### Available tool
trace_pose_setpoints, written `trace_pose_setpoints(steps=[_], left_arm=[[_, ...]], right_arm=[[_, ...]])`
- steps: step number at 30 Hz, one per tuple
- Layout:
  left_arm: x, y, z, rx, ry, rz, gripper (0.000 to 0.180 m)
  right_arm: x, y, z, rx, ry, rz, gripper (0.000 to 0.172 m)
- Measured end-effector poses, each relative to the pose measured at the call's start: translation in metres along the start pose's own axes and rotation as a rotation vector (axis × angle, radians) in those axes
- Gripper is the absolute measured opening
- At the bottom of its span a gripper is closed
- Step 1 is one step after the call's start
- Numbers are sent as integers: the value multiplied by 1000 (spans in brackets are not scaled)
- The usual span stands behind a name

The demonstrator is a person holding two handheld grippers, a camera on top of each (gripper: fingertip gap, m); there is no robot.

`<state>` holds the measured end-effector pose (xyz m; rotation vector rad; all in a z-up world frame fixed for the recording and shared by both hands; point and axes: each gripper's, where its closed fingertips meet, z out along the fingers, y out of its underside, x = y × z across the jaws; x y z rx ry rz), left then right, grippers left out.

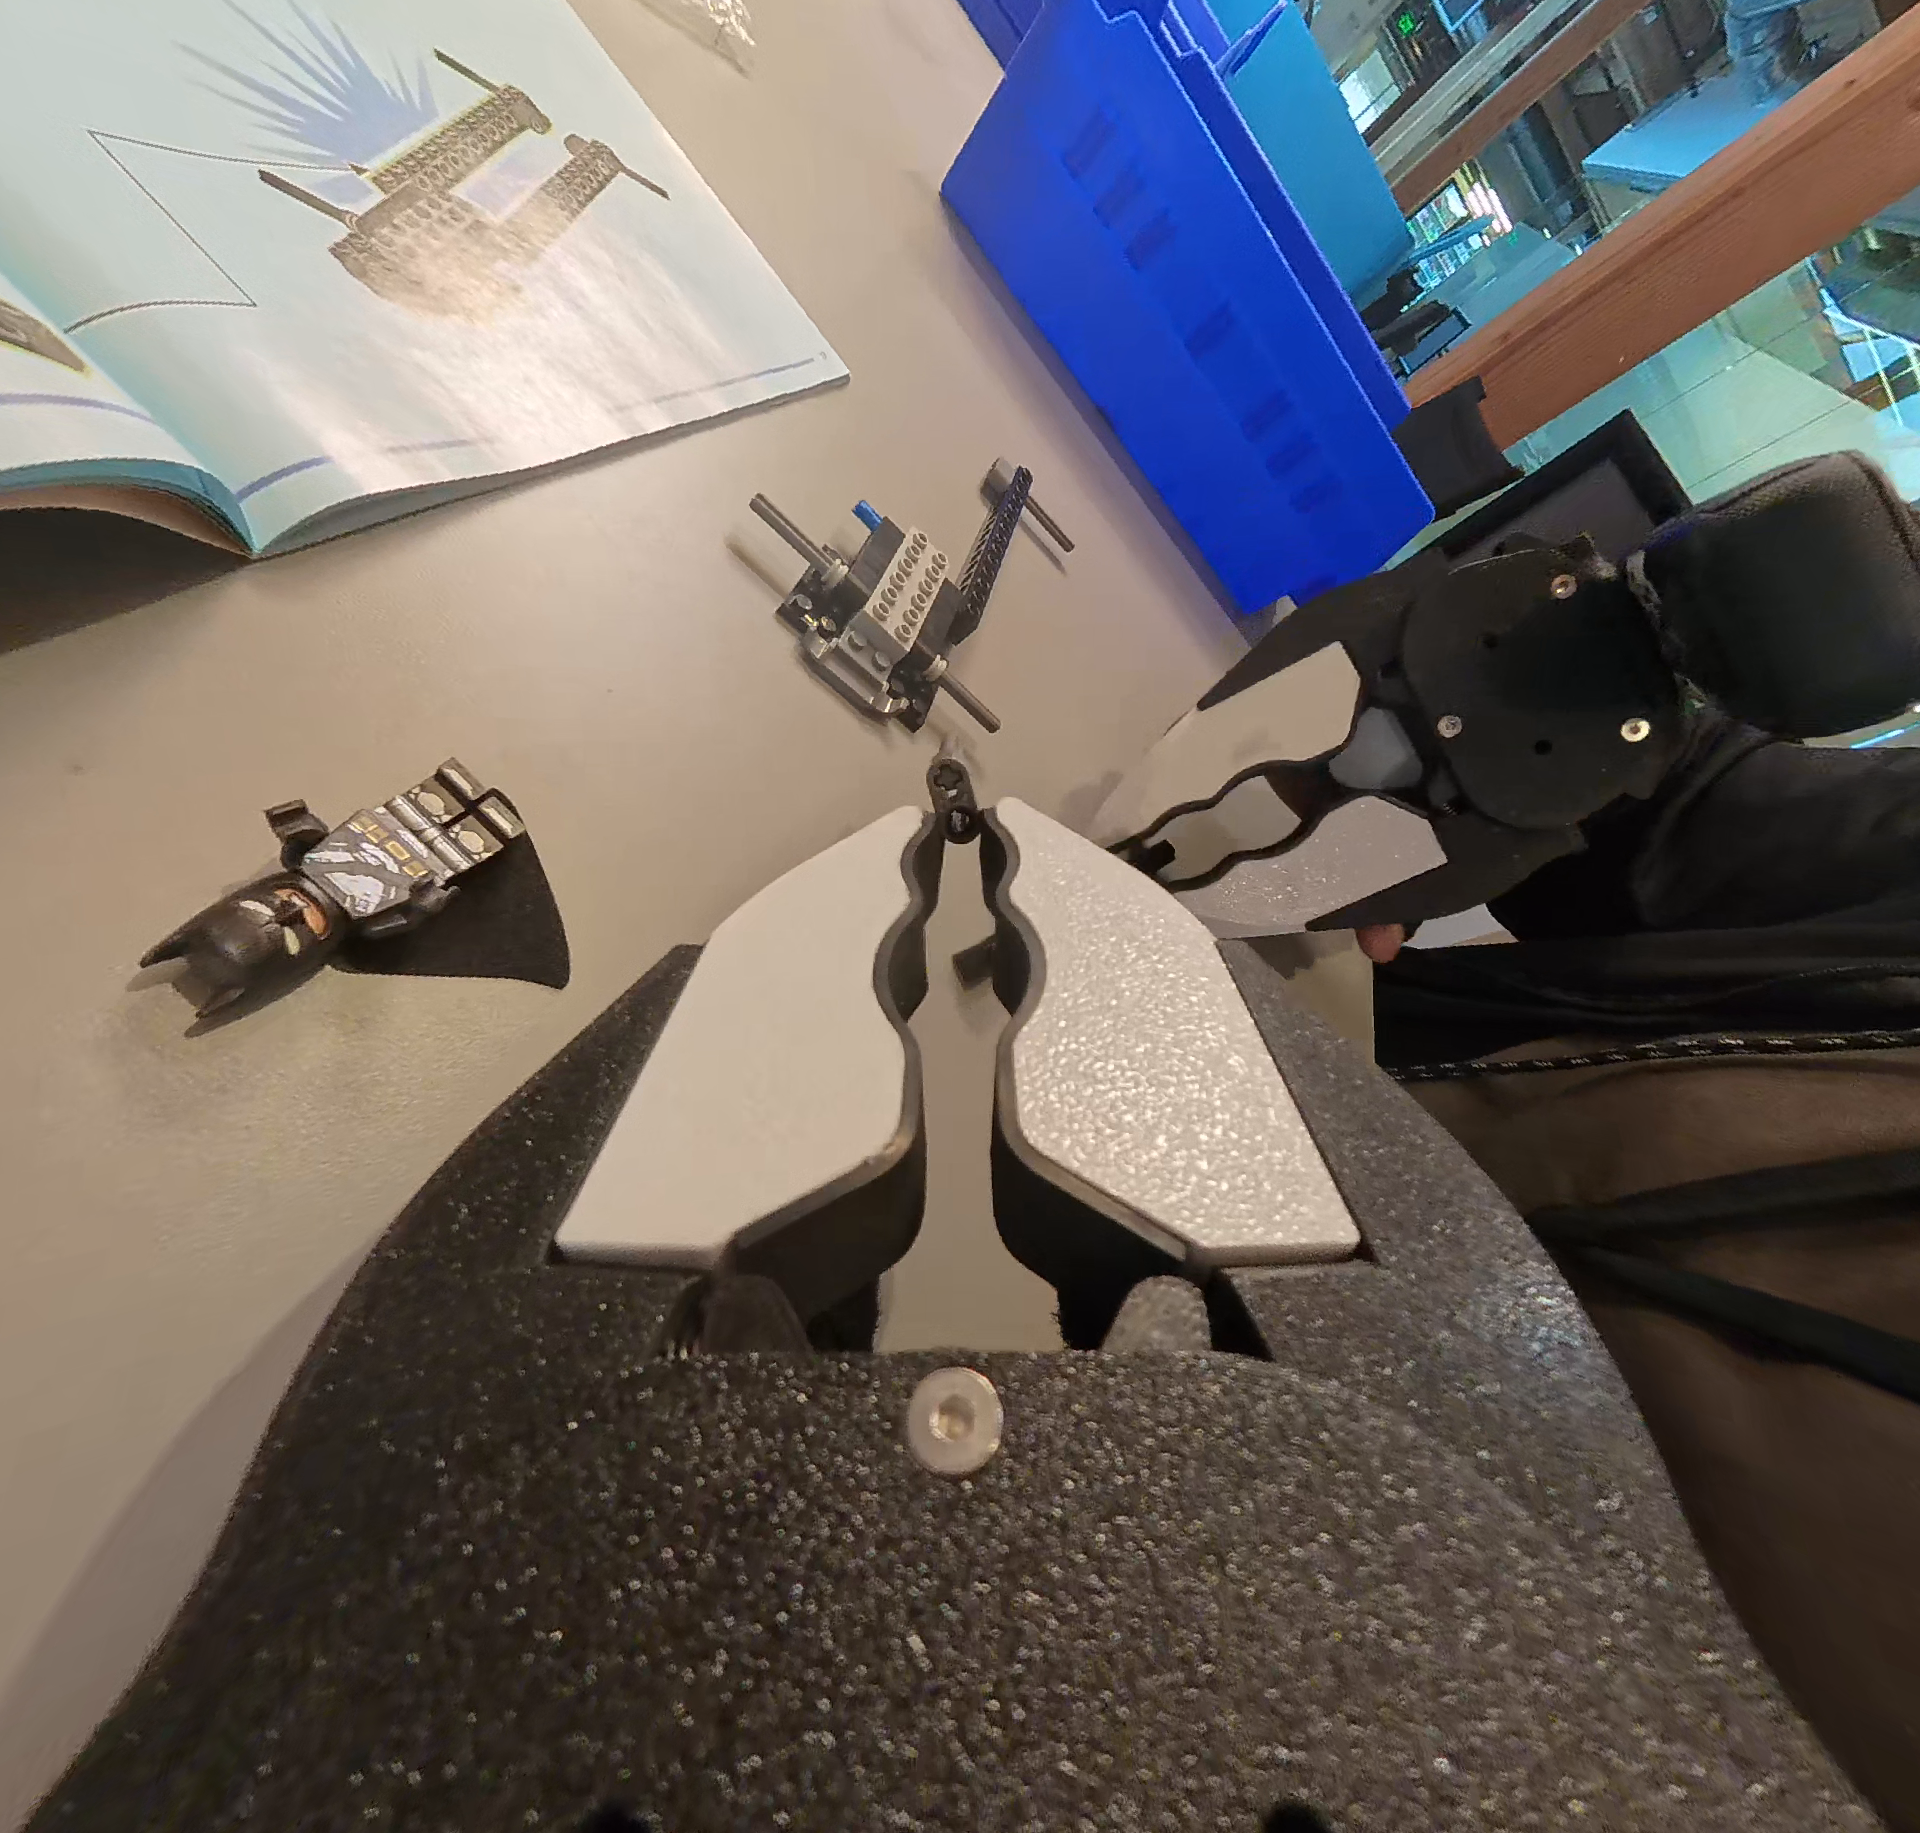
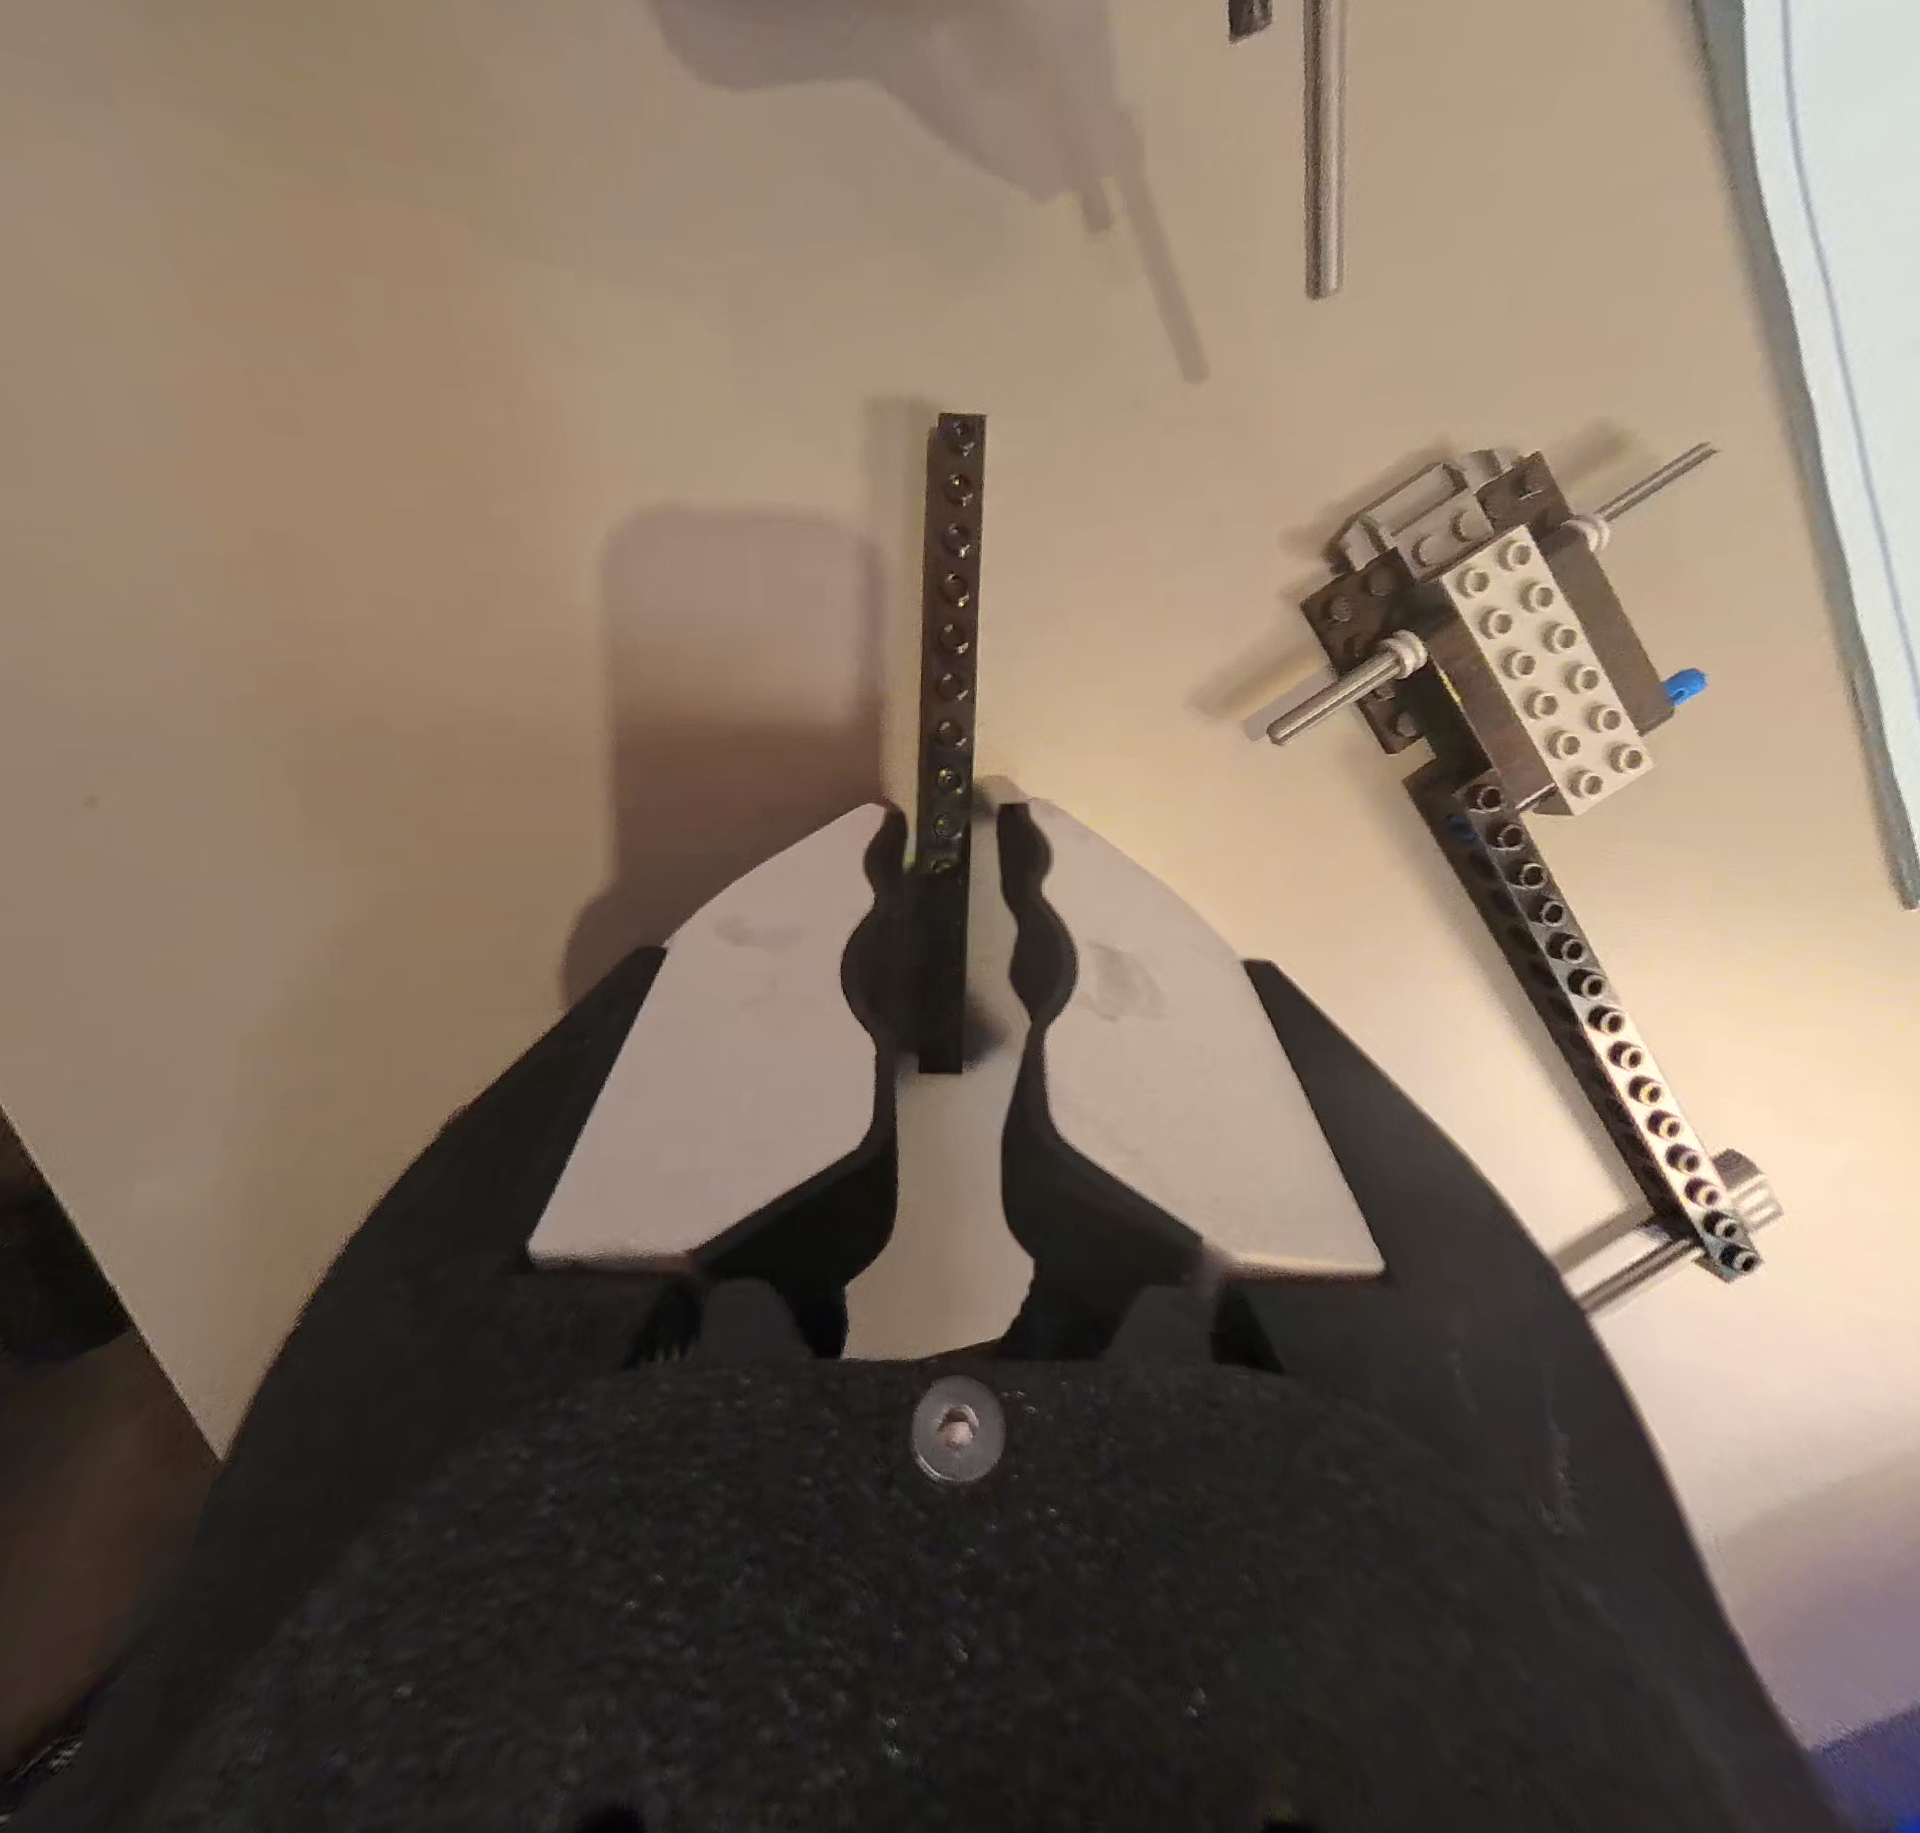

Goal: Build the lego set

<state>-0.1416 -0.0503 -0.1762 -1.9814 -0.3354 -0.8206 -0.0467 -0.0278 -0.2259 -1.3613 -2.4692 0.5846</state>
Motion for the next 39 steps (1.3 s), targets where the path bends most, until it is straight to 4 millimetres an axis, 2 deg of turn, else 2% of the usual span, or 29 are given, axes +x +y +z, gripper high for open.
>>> trace_pose_setpoints(steps=[4,8,11,14,18,22,24,30,39], left_arm=[[1,-1,-1,6,2,2,7],[2,-2,-1,16,-1,2,7],[-1,-4,-1,37,-14,-5,7],[-5,-10,-4,82,-26,-11,7],[-5,-23,-11,168,-32,-12,7],[4,-44,-21,318,-12,14,7],[10,-50,-20,380,0,22,7],[13,-46,0,416,-45,5,7],[12,-43,12,413,-103,21,7]], right_arm=[[4,-9,-5,13,1,-31,28],[2,-18,7,-14,-10,-90,33],[-3,-26,14,1,-22,-117,8],[4,-30,16,22,17,-109,8],[16,-42,14,132,3,18,8],[46,-68,-4,394,13,288,8],[59,-74,-10,499,5,423,8],[77,-73,-24,664,18,580,8],[83,-66,-18,691,34,625,8]])
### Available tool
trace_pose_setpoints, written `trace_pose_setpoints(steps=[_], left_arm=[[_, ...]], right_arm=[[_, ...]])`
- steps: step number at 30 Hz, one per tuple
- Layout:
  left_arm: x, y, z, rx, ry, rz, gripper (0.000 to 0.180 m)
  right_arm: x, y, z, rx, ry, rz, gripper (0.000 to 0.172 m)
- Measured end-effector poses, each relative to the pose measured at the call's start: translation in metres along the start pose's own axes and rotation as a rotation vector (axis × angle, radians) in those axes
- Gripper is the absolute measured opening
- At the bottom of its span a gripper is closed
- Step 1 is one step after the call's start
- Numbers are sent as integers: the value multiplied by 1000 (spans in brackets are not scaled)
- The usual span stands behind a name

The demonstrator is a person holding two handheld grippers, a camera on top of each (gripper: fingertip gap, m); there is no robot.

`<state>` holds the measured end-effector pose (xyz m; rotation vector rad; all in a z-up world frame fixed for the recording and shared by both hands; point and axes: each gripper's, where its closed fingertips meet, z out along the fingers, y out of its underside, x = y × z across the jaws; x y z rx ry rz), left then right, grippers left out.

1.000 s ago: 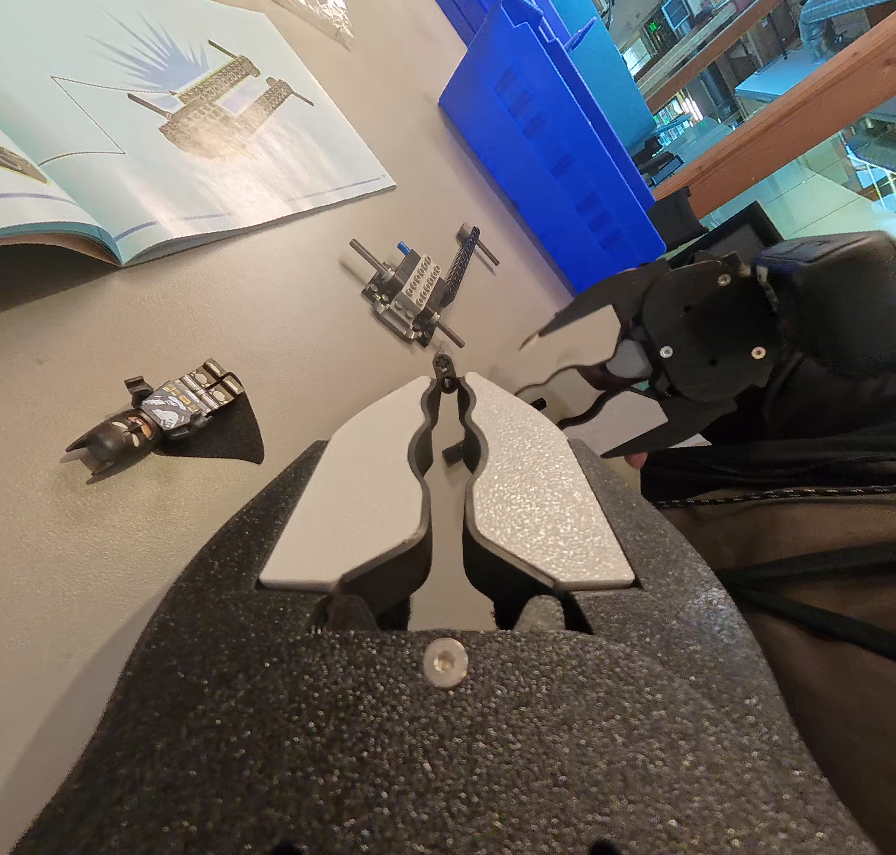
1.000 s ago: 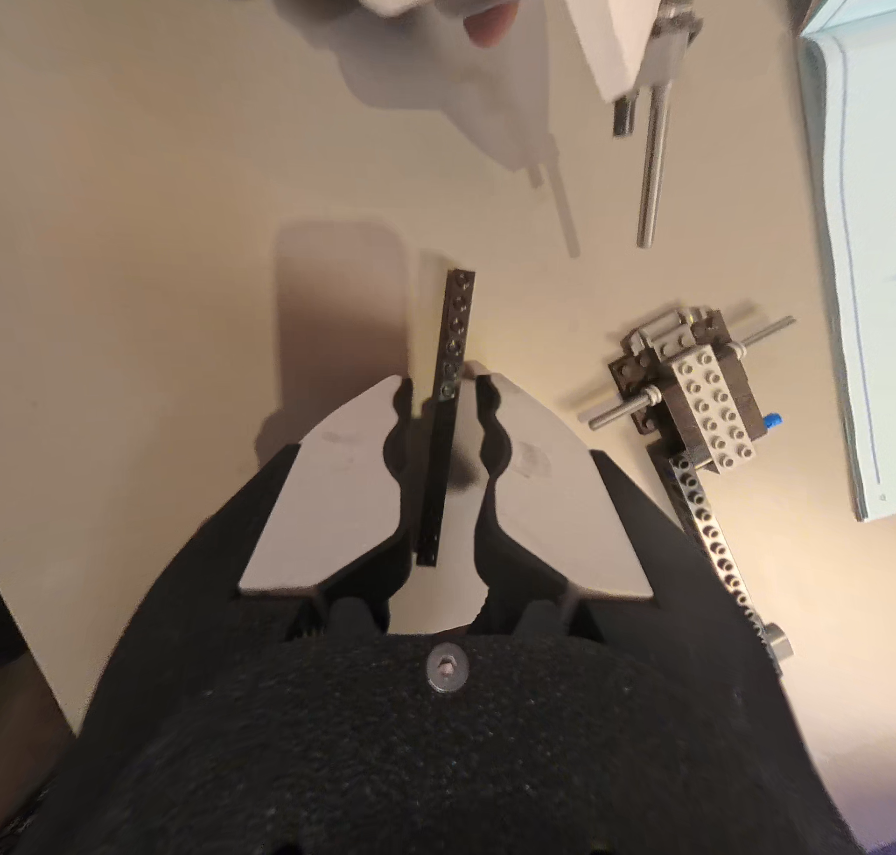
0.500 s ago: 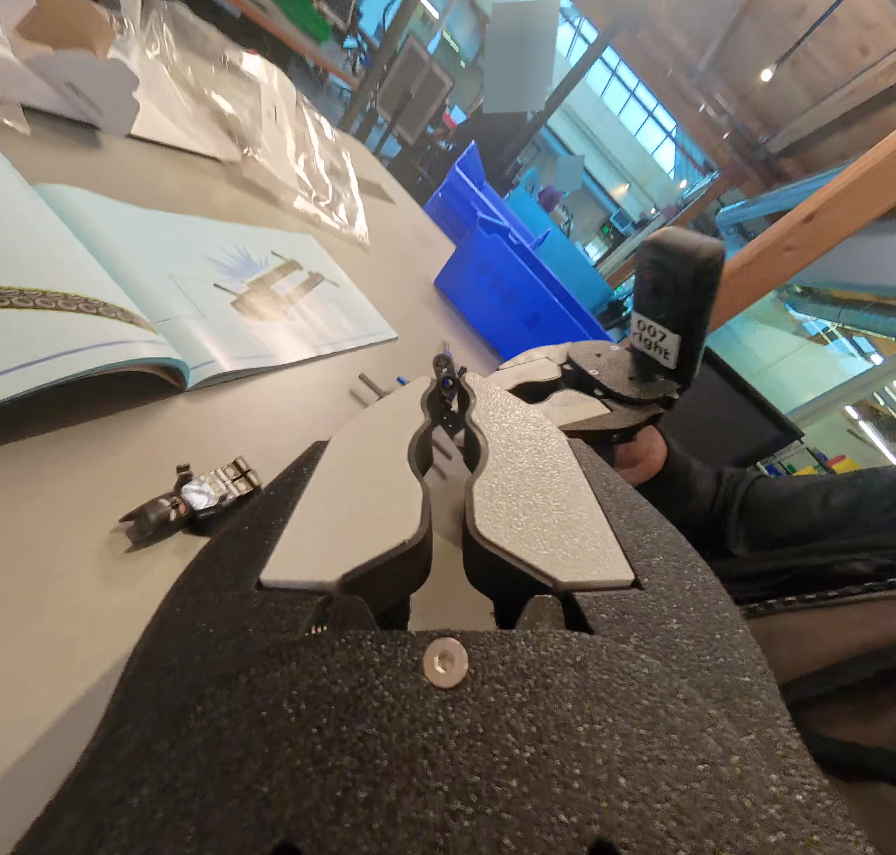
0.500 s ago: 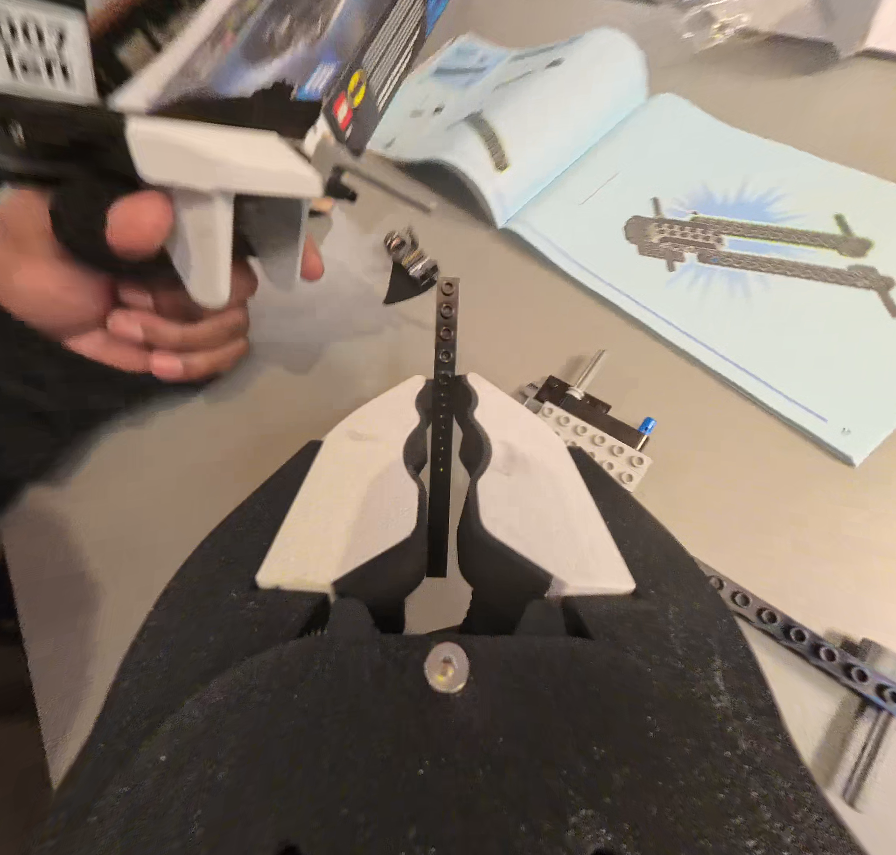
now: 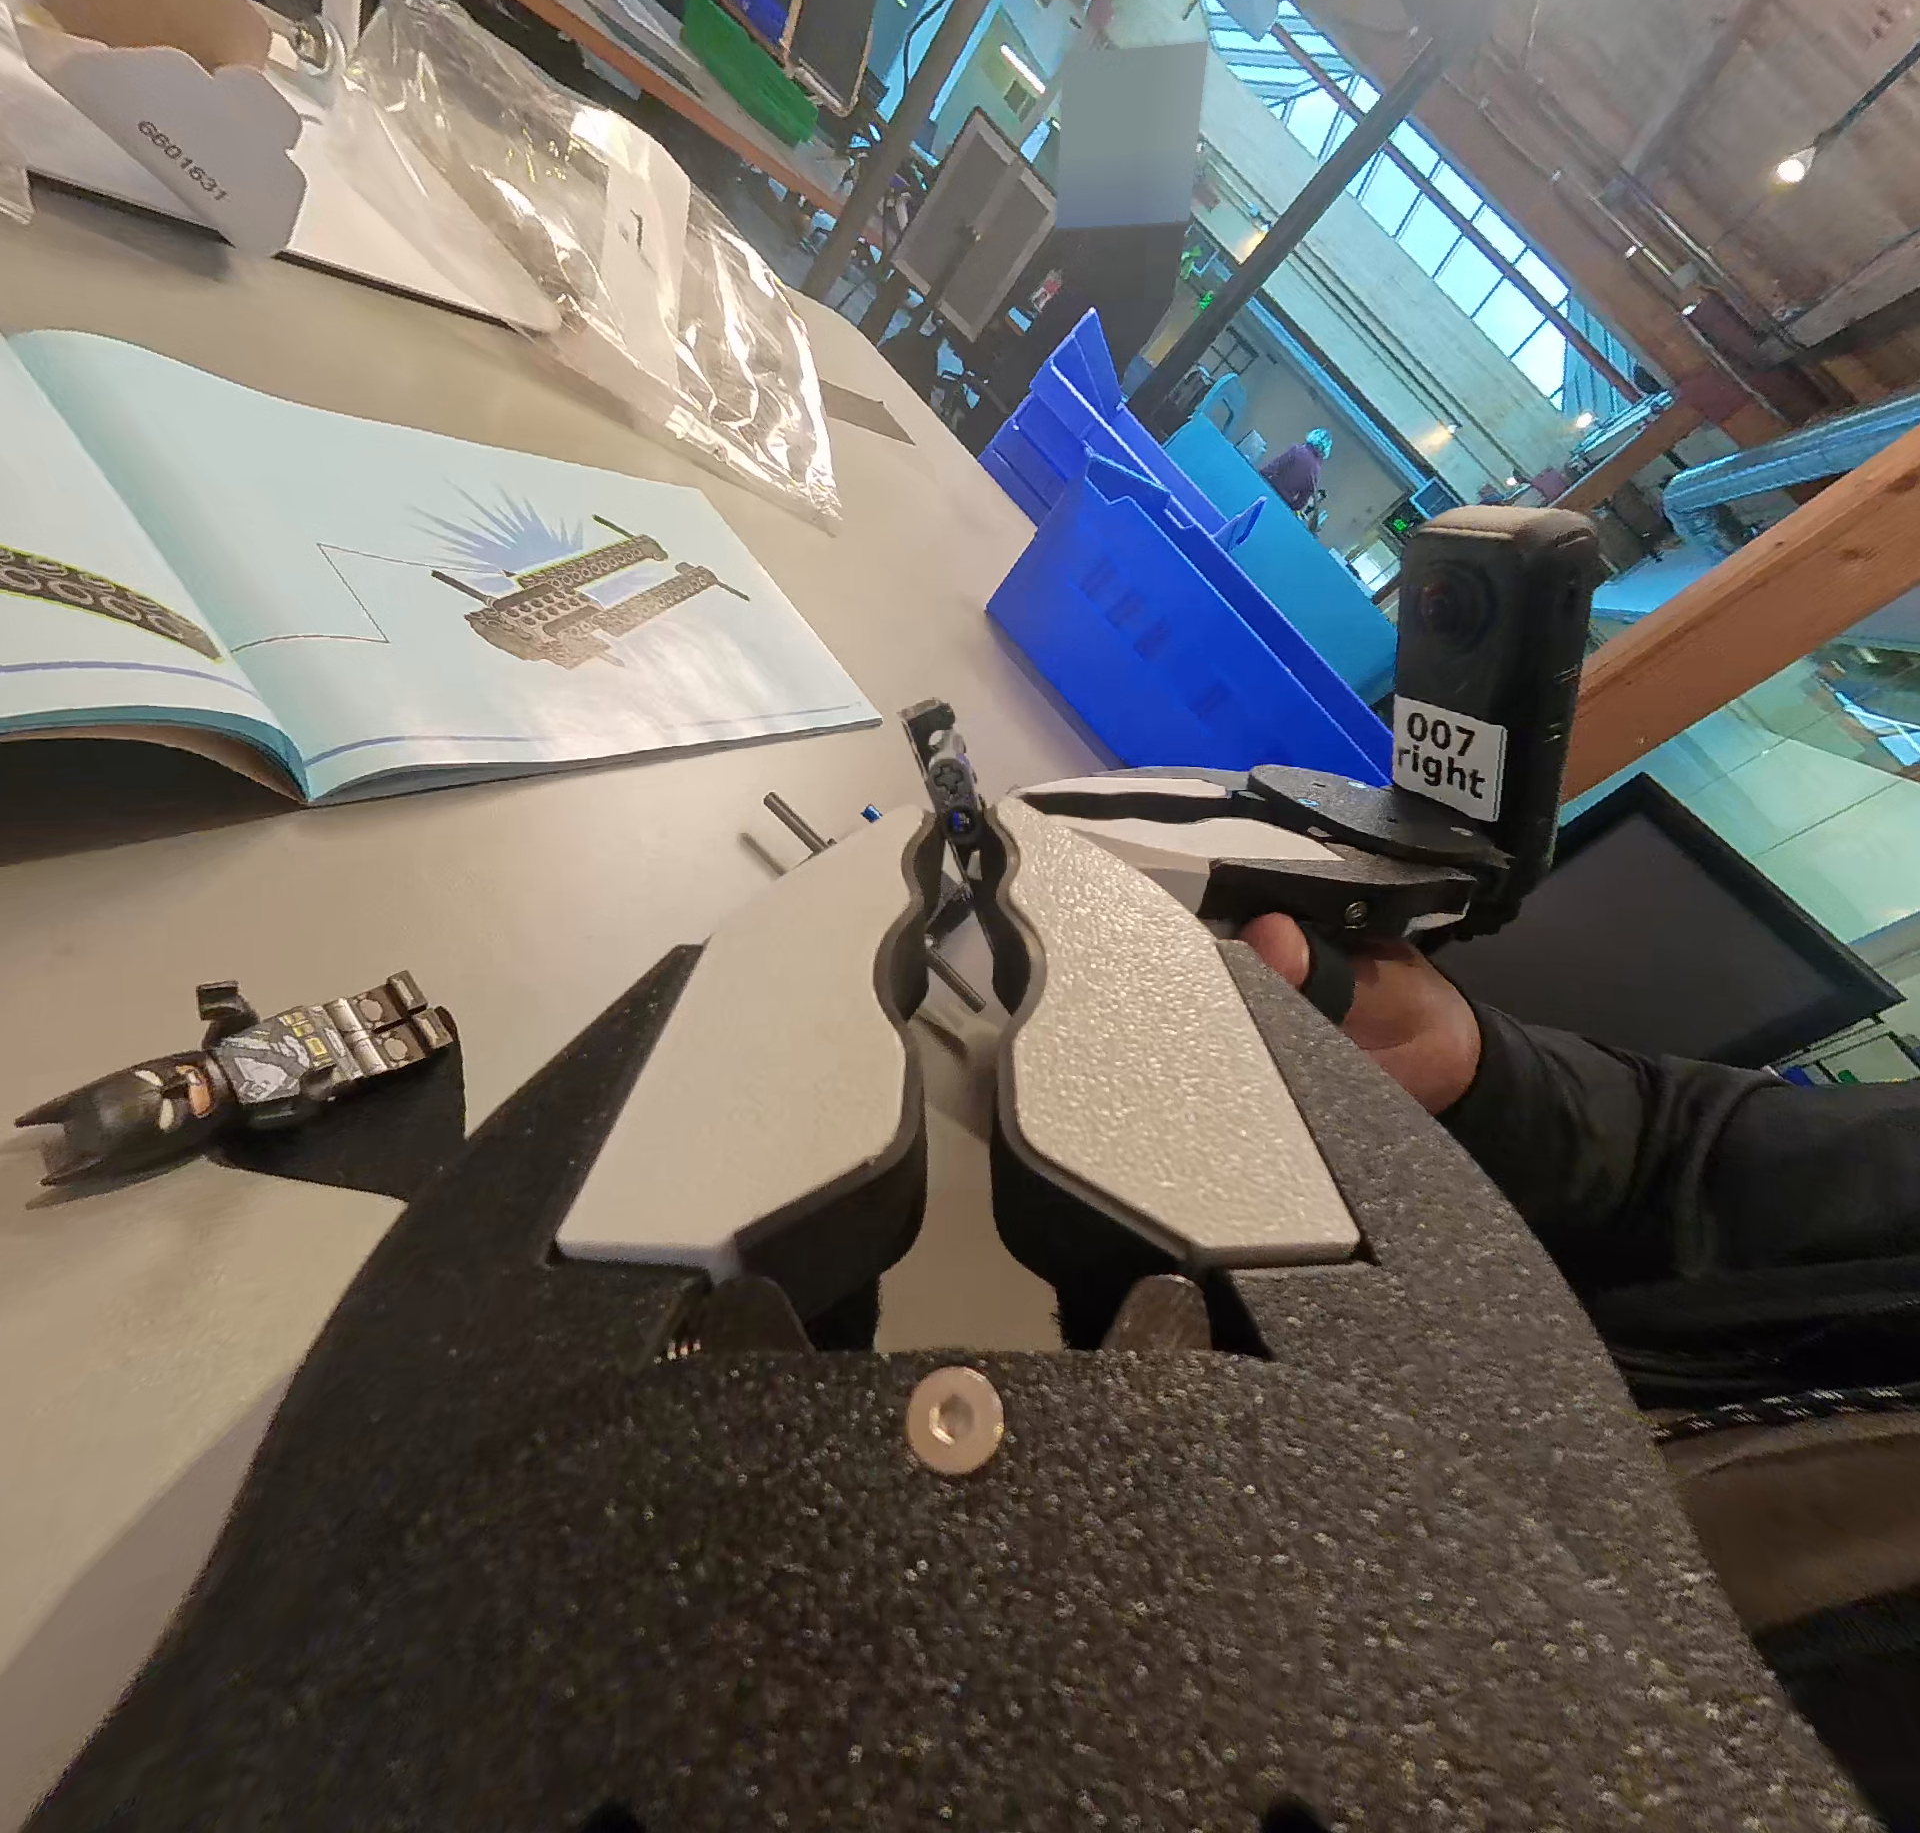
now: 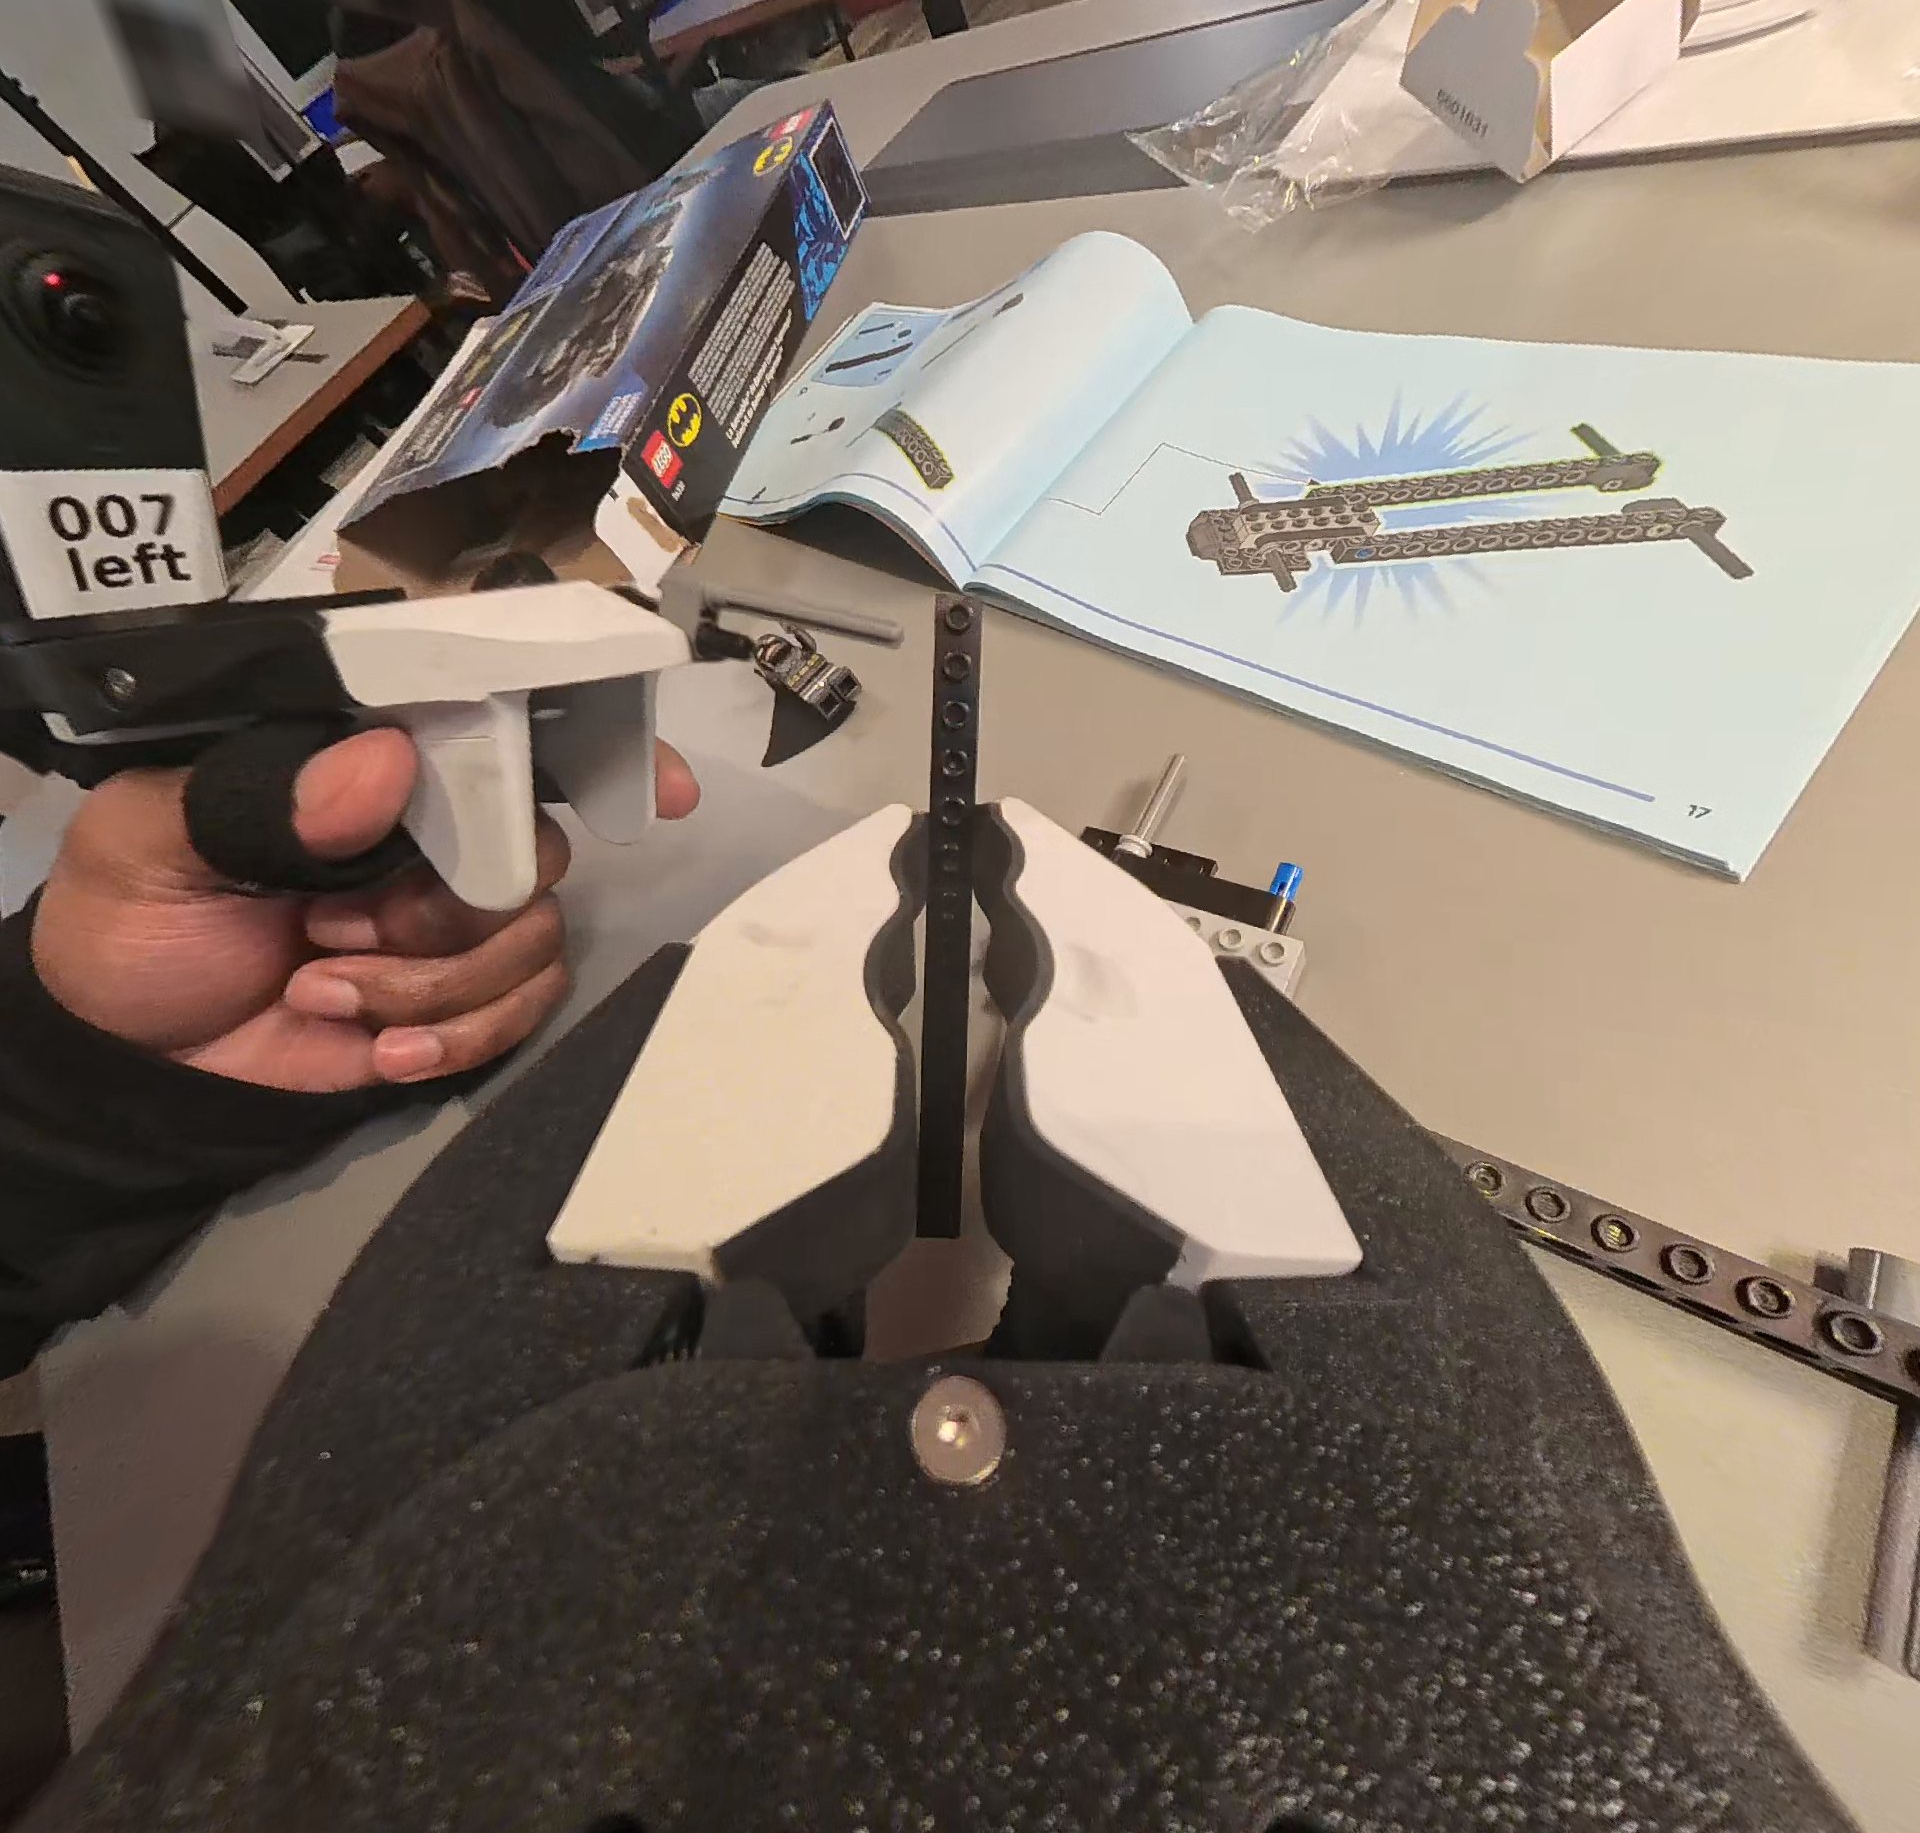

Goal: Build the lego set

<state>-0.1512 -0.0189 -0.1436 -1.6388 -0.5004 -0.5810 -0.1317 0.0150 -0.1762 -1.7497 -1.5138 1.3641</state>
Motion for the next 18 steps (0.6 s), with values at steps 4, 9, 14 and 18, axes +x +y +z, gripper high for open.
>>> trace_pose_setpoints(steps=[4,9,14,18], left_arm=[[0,0,1,6,-1,-22,7],[1,1,2,8,0,-34,7],[1,0,2,20,-4,-44,7],[2,0,3,30,-16,-46,7]], right_arm=[[-2,-3,-1,23,6,-5,8],[-7,-3,0,36,3,-9,8],[-8,-4,0,52,13,-18,8],[-7,-5,-1,60,42,-44,8]])
